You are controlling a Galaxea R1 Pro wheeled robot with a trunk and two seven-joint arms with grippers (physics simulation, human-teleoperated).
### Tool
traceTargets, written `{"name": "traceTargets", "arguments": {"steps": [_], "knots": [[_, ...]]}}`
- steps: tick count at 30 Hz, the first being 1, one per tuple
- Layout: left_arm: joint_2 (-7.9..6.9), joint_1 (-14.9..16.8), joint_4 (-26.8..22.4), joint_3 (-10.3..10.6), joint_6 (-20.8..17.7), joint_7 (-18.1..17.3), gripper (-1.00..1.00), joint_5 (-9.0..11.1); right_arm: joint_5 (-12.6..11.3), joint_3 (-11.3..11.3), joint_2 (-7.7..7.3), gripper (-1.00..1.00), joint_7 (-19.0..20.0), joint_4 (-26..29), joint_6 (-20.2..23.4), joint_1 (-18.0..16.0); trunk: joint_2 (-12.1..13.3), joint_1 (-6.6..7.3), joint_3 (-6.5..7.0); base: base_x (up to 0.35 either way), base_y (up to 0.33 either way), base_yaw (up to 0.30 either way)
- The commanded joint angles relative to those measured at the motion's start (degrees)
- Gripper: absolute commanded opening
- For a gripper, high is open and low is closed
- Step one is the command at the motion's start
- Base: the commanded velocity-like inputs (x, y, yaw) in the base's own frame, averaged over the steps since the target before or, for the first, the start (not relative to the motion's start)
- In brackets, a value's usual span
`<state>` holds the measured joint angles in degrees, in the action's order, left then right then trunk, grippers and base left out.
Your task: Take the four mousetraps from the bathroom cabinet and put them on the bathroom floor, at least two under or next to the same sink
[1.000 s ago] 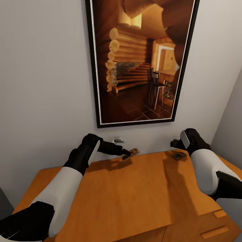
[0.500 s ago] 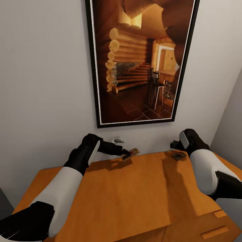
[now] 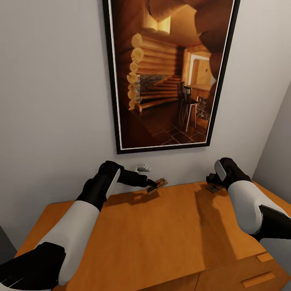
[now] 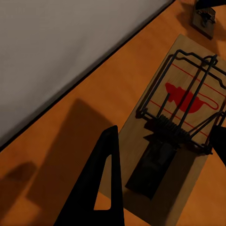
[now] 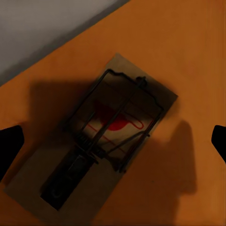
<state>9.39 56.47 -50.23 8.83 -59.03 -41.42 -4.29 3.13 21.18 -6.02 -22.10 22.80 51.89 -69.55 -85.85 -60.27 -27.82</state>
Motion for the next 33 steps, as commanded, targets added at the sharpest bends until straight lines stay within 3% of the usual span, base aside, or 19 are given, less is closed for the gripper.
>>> {"name": "traceTargets", "arguments": {"steps": [1, 19, 33], "knots": [[0.01, 0.1, 0.0, 0.0, -0.2, -0.4, -1.0, -0.5, 0.3, 0.4, 0.04, 1.0, -0.1, 0.0, 0.2, -0.1, 0.0, 0.0, -0.07, 0.0, 0.0, 0.0], [0.06, 0.1, 0.0, 0.0, -0.2, -0.5, -1.0, -0.5, 0.3, 0.6, 0.28, 1.0, -0.1, -0.1, 0.0, -0.1, 0.0, 0.0, -0.07, 0.0, 0.0, 0.0], [0.08, 0.1, 0.0, 0.0, -0.2, -0.5, -1.0, -0.5, 0.2, 2.3, 0.45, 1.0, -0.1, -0.2, -0.5, -0.1, 0.0, 0.0, -0.07, 0.0, 0.0, 0.0]]}}
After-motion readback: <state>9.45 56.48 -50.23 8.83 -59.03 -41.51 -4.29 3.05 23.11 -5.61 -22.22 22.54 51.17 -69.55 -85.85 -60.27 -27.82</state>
